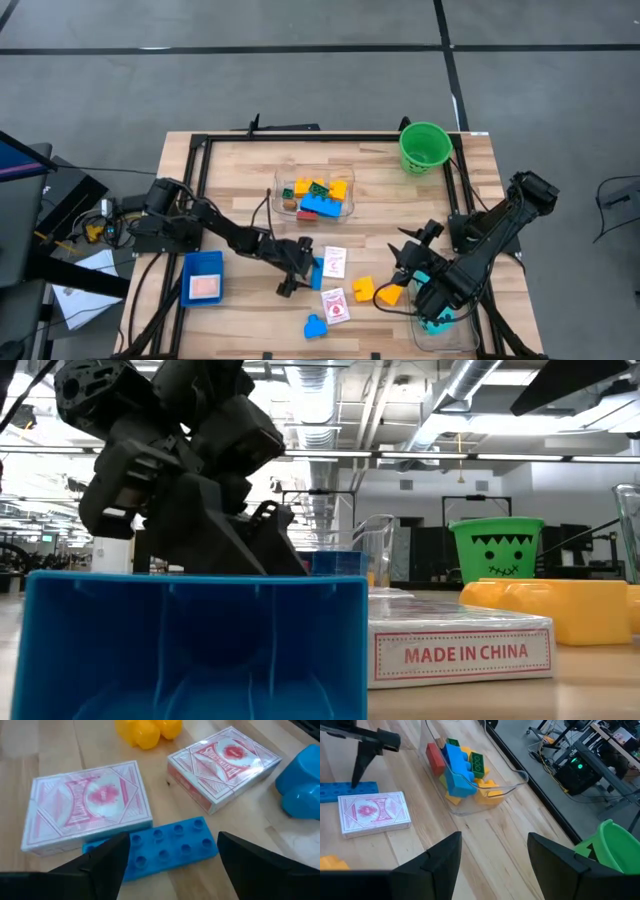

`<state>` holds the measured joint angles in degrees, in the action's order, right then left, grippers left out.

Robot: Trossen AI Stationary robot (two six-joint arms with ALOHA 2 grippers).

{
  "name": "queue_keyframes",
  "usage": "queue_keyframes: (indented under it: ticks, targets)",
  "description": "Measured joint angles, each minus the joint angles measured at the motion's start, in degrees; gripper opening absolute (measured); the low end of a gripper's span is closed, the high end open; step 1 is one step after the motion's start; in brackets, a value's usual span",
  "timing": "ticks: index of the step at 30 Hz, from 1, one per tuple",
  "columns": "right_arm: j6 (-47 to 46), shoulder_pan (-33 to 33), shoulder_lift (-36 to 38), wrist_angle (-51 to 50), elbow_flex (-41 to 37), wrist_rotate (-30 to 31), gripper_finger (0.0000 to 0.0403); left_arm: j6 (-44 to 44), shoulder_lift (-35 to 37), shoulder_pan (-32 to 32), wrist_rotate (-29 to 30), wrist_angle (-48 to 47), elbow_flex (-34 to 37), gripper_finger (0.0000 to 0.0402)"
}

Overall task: Pick & Place Toys
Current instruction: Put the blue game piece into the top transparent bin

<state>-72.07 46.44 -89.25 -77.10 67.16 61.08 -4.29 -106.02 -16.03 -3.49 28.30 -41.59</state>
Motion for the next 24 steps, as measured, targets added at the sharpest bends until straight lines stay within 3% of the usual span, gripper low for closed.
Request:
queue_keyframes:
  ticks: [14, 21, 24]
  targets:
    - [0.0, 0.0, 0.0, 0.0, 0.0, -1.1, 0.0218, 7.9, 1.5, -2.7, 0.8, -13.0, -0.3, 0.0294]
    - [0.0, 0.0, 0.0, 0.2, 0.0, -1.1, 0.0218, 13.7, 10.0, -5.3, 5.8, -27.3, 0.5, 0.0294]
    - [0.0, 0.0, 0.0, 0.4, 0.0, -1.1, 0.0218, 16.8, 13.6, -6.3, 7.5, -29.1, 2.6, 0.0294]
